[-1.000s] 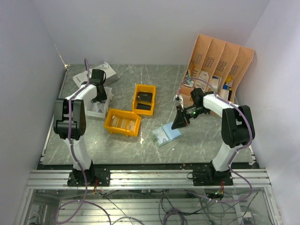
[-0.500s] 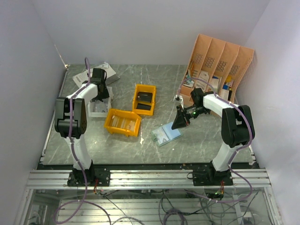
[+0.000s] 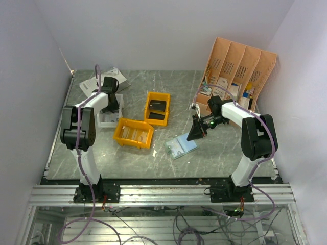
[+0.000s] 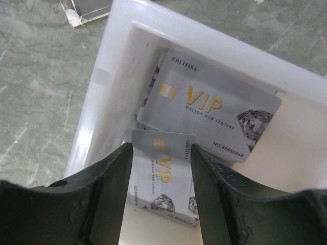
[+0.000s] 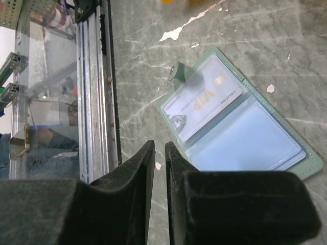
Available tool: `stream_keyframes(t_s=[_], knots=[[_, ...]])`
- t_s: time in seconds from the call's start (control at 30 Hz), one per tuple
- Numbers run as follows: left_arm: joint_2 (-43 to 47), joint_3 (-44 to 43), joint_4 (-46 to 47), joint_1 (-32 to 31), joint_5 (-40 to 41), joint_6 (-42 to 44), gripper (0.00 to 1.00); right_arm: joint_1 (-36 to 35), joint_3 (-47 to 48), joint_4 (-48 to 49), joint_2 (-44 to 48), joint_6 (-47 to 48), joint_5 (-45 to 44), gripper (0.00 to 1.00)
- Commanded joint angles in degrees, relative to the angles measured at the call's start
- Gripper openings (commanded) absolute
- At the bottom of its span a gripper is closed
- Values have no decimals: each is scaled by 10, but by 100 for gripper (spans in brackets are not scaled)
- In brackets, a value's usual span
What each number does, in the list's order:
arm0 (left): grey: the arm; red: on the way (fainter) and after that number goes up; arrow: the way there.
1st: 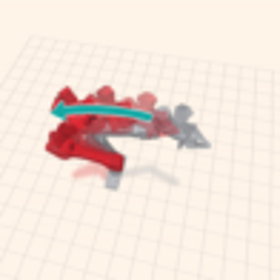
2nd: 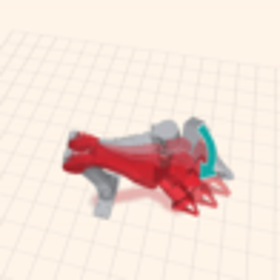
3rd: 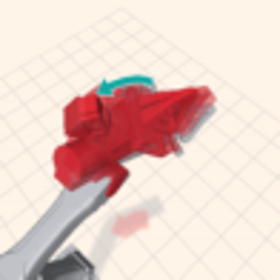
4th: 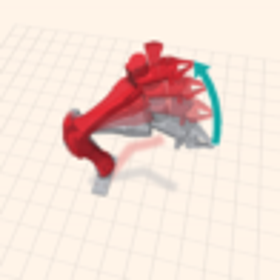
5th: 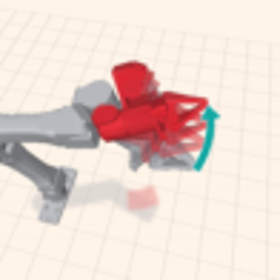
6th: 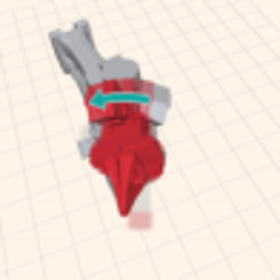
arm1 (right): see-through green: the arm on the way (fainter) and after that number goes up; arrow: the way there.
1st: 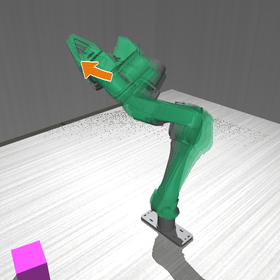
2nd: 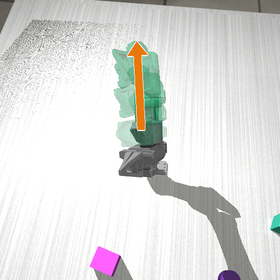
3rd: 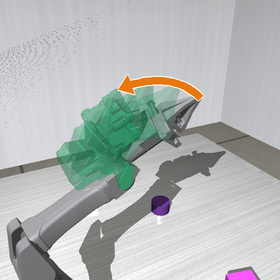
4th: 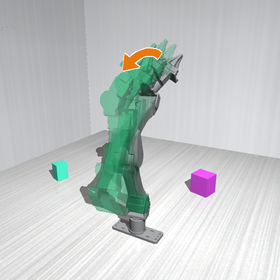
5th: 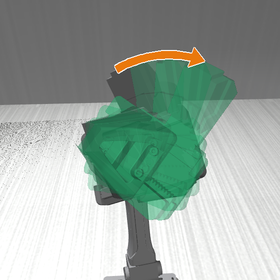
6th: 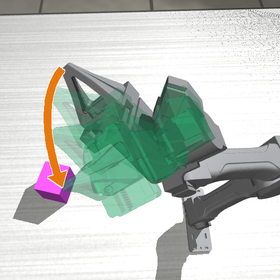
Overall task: Put the credit cards into the card holder
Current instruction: Pick up the credit card from the storage box.
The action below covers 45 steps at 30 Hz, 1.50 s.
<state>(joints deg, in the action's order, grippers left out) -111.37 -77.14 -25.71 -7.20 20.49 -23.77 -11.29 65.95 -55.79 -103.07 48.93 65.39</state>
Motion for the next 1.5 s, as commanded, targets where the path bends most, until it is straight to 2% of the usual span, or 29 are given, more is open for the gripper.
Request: stream_keyframes(t_s=[0.0, 0.2, 0.27, 0.33, 0.4, 0.83, 1.03, 1.17, 1.47], knots=[[-12, 5, -23, -18, 15, -12, 62, 4, 11, -5, -4, 10, 13, 15], [5, 17, -18, -23, 2, -23, 65, 4, 13, -9, -7, 14, 15, 15], [12, 24, -12, -23, -3, -30, 62, 4, 14, -12, -8, 16, 16, 15], [17, 30, -7, -23, -2, -33, 54, 4, 15, -15, -9, 19, 17, 15], [17, 31, -7, -23, -1, -35, 52, 4, 16, -18, -9, 21, 17, 15], [46, 34, -8, -23, -10, -25, 62, 4, 17, -20, -13, 25, 19, 15], [47, 45, -3, -24, -26, 9, 64, 5, 16, -19, -13, 23, 19, 15], [27, 47, -5, -24, -43, 26, 61, 4, 16, -20, -13, 24, 19, 15], [1, 46, -5, -24, -26, 41, 51, 4, 17, -22, -16, 25, 21, 15]])
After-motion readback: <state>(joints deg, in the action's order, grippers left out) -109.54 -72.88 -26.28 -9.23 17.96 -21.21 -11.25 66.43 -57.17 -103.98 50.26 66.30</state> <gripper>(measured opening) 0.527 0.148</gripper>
